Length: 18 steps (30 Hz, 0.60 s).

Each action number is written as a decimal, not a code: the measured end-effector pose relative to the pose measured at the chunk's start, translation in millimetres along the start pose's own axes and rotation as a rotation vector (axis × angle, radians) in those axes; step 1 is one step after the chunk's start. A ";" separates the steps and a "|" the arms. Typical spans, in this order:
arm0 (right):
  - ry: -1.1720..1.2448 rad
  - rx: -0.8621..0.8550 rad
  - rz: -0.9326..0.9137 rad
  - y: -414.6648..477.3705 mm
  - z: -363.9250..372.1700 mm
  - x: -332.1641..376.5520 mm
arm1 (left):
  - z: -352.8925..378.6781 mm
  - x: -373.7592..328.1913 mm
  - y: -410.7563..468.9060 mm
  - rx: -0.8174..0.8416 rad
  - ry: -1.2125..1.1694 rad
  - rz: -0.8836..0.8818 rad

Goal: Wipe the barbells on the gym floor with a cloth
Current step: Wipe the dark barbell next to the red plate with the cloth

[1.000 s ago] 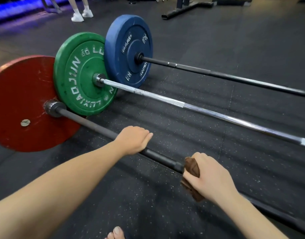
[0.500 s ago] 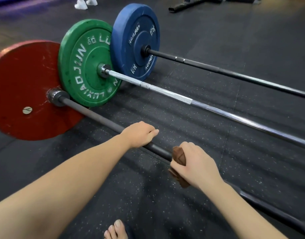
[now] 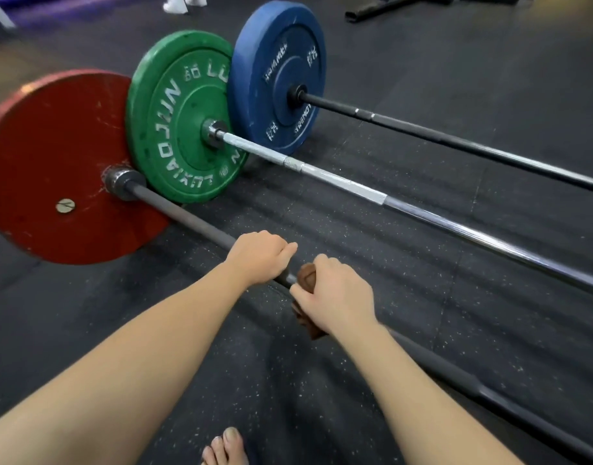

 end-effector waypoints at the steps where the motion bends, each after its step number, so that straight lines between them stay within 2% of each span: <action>1: 0.021 0.001 -0.004 3.6 1.3 3.5 | 0.8 0.9 -0.1 0.015 -0.025 0.006; 6: 0.110 0.023 -0.015 -12.0 2.0 -19.6 | -12.4 27.2 -0.3 -0.036 -0.046 -0.025; 11: 0.106 0.048 0.047 -29.9 2.7 -46.8 | -12.9 36.9 2.2 -0.037 0.159 -0.094; 15: 0.047 0.116 0.044 -7.5 3.2 -27.4 | -11.6 37.1 5.3 -0.002 0.164 -0.138; 18: 0.052 0.058 0.009 19.0 4.2 10.1 | -13.2 30.5 3.5 0.030 0.247 -0.088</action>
Point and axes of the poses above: each hand's wrist, its own y-axis towards the middle knuckle, its own z-axis out of the palm, x = y × z, the point moved 8 cm from there along y, towards the middle knuckle, and after that the axes turned 14 degrees about -y, right-handed, at the moved point
